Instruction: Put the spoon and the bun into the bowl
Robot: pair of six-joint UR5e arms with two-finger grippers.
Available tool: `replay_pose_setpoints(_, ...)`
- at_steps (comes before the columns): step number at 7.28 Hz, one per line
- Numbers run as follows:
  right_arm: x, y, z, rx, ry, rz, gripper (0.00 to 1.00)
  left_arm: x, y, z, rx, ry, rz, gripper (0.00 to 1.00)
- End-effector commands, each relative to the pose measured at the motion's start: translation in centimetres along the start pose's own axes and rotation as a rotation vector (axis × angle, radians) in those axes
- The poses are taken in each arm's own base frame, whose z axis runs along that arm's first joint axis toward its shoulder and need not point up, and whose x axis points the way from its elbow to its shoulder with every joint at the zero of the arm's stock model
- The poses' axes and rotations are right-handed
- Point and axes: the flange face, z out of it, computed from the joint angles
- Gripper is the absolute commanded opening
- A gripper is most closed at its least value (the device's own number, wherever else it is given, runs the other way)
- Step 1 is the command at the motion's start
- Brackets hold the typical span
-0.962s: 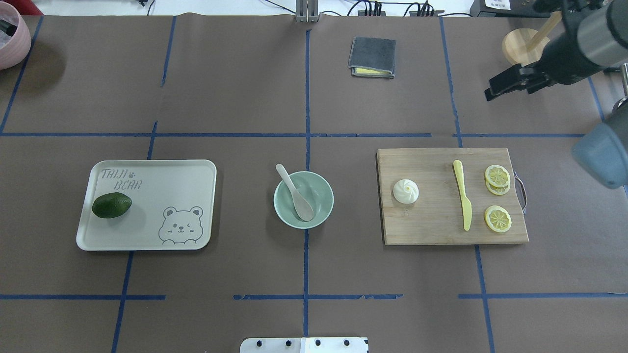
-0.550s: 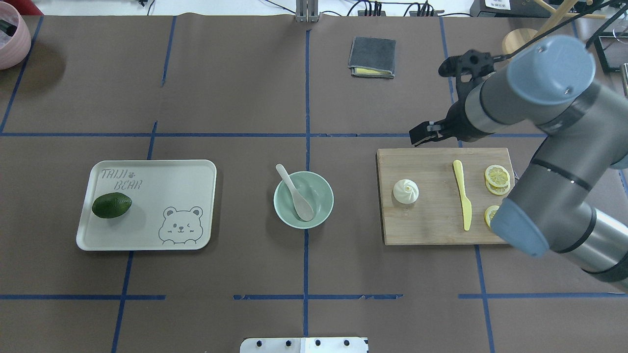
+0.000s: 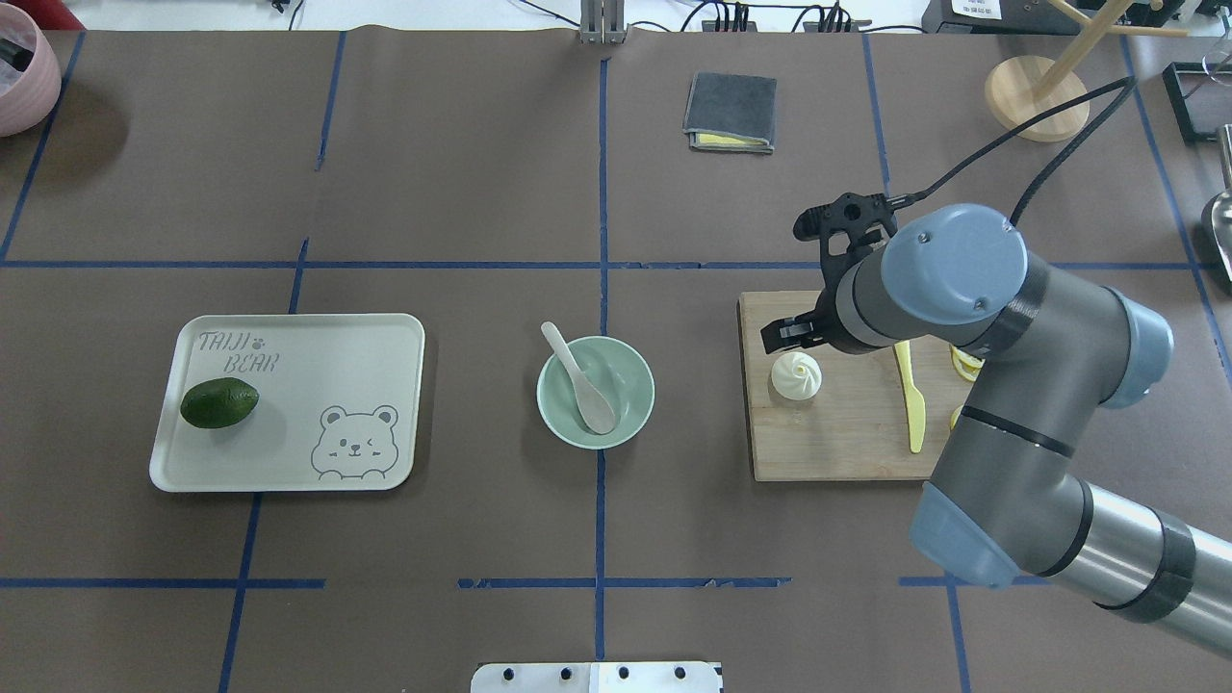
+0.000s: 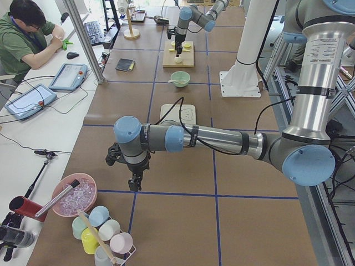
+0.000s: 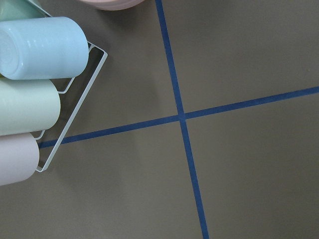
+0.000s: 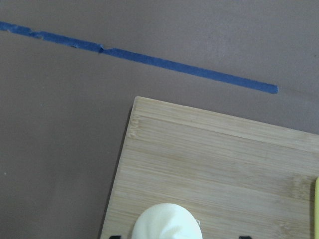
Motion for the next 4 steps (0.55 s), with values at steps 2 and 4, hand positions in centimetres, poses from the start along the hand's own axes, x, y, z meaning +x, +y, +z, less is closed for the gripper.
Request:
replay_pose_setpoints(2, -0.49, 0.94, 2.14, -0.028, 0.025, -0.01, 0.73, -0.07, 0.02, 0.09, -0.002, 0.002, -0.002, 1.0)
replay_pose_setpoints(4, -0.41, 1.11, 2.78, -0.037, 0.034, -0.009, 0.49, -0.02, 0.01, 0.04, -0.001, 0.001, -0.001, 1.0)
